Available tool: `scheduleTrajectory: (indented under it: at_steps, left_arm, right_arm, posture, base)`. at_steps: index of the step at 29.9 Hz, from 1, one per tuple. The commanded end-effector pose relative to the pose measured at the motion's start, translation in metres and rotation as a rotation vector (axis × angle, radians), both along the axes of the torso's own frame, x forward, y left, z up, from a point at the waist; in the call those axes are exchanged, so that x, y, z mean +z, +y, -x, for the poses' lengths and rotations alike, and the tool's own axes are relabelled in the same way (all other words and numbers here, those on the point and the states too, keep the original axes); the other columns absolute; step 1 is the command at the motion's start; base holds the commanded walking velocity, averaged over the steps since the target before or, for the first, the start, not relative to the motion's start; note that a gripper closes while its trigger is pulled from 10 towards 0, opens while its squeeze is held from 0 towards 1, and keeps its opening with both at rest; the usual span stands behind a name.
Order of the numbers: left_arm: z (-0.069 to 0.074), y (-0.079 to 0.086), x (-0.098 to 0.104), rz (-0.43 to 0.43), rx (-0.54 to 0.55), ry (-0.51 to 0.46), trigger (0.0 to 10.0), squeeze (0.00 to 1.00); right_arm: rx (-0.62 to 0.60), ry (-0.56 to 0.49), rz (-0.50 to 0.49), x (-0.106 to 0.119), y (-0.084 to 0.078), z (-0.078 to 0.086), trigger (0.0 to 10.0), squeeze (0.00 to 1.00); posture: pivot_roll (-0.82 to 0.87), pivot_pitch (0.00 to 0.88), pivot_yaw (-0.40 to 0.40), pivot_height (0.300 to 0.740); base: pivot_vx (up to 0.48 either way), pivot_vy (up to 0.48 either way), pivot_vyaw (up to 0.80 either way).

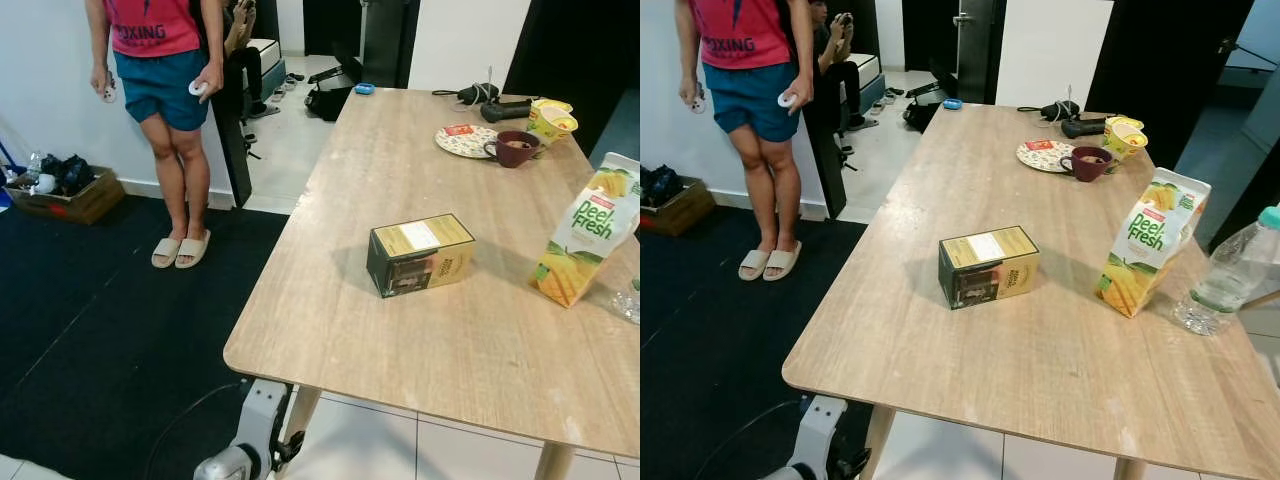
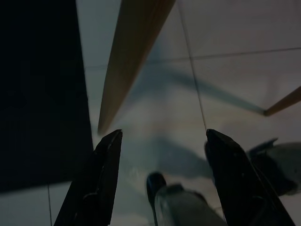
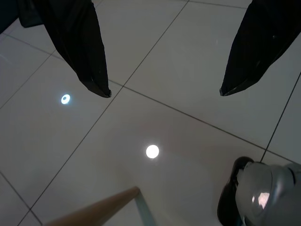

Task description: Restocking fridge

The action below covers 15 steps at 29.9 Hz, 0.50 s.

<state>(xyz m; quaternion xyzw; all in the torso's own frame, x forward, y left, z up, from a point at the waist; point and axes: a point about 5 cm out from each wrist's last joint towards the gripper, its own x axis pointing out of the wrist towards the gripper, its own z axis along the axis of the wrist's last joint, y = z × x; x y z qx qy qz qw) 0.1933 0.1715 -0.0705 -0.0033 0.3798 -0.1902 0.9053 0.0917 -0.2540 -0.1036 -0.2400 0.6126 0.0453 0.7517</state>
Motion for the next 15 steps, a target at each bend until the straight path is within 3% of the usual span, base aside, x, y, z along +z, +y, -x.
scheduleTrajectory:
  at_steps: [1, 3, 4, 6, 9, 12, 13, 14, 15]
  left_arm:
    - [0.016, 0.016, -0.008, -0.033, 0.060, 0.069, 10.0, 0.00]
    - [0.027, 0.032, -0.011, -0.058, 0.126, 0.100, 10.0, 0.00]
    - [0.027, 0.032, -0.011, -0.058, 0.126, 0.100, 10.0, 0.00]
    - [0.039, 0.052, -0.014, -0.098, 0.203, 0.136, 10.0, 0.00]
    - [0.043, 0.057, -0.014, -0.106, 0.223, 0.144, 10.0, 0.00]
    - [0.051, 0.081, -0.011, -0.142, 0.300, 0.148, 10.0, 0.00]
    - [0.051, 0.081, -0.011, -0.142, 0.300, 0.148, 10.0, 0.00]
    - [0.051, 0.106, -0.002, -0.178, 0.386, 0.119, 10.0, 0.00]
    - [0.050, 0.115, 0.001, -0.190, 0.417, 0.104, 10.0, 0.00]
  right_arm:
    - [-0.009, -0.004, -0.002, 0.000, -0.002, 0.000, 10.0, 0.00]
    - [-0.008, -0.004, -0.002, 0.001, -0.002, 0.000, 10.0, 0.00]
    - [-0.008, -0.004, -0.002, 0.001, -0.002, 0.000, 10.0, 0.00]
    - [-0.004, -0.004, -0.004, 0.000, -0.001, -0.001, 10.0, 0.00]
    - [-0.003, -0.003, -0.004, 0.000, -0.001, -0.001, 10.0, 0.00]
    - [-0.001, -0.003, -0.009, 0.000, 0.001, -0.001, 10.0, 0.00]
    - [-0.001, -0.003, -0.009, 0.000, 0.001, -0.001, 10.0, 0.00]
    - [-0.001, -0.002, -0.012, 0.000, 0.002, -0.001, 10.0, 0.00]
    - [-0.001, -0.001, -0.013, -0.001, 0.003, -0.001, 10.0, 0.00]
  posture:
    - [0.05, 0.000, -0.035, 0.740]
    - [0.05, 0.000, -0.034, 0.740]
    - [0.05, 0.000, -0.034, 0.740]
    - [0.06, 0.000, -0.032, 0.740]
    - [0.06, 0.000, -0.032, 0.740]
    - [0.07, 0.000, -0.030, 0.740]
    - [0.07, 0.000, -0.030, 0.740]
    - [0.07, 0.000, -0.030, 0.740]
    - [0.07, 0.000, -0.030, 0.740]
  base:
    - [0.000, 0.000, 0.00]
    - [0.000, 0.000, 0.00]
    - [0.000, 0.000, 0.00]
    - [0.000, 0.000, 0.00]
    - [0.000, 0.000, 0.00]
    - [0.000, 0.000, 0.00]
    - [0.000, 0.000, 0.00]
    - [0.000, 0.000, 0.00]
    - [0.000, 0.000, 0.00]
